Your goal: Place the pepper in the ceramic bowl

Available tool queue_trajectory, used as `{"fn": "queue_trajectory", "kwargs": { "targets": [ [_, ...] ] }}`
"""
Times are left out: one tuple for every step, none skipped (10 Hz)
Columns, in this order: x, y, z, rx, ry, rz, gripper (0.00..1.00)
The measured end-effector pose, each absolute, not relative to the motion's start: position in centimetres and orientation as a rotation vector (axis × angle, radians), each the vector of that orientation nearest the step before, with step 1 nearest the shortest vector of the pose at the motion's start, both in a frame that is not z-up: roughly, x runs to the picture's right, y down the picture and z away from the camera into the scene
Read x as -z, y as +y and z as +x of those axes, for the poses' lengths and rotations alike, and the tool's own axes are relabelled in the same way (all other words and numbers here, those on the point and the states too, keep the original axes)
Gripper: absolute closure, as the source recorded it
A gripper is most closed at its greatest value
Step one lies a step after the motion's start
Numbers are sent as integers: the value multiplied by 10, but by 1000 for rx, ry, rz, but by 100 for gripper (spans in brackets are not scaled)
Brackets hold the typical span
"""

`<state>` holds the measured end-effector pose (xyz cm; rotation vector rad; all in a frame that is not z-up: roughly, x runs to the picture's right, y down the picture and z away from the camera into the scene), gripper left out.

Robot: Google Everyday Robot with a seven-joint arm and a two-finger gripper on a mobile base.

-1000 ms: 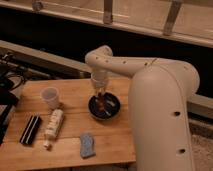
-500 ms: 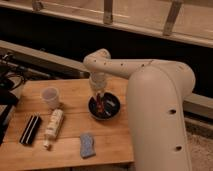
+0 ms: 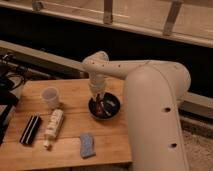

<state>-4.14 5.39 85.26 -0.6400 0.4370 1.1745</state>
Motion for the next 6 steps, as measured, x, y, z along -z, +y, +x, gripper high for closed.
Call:
{"fn": "queue_trajectory", "kwargs": {
  "targets": [
    [-855,56,-41,-1178,445,-638,99],
    [-856,57,-41,-1181,452,-638,99],
    [-857,58,-41,-1184,457,-637,99],
    [-858,60,-42,-1186,460,-639,99],
    [-859,61,-42,-1189,464,-638,99],
    [-860,62,-42,-1192,469,-638,99]
  ]
}}
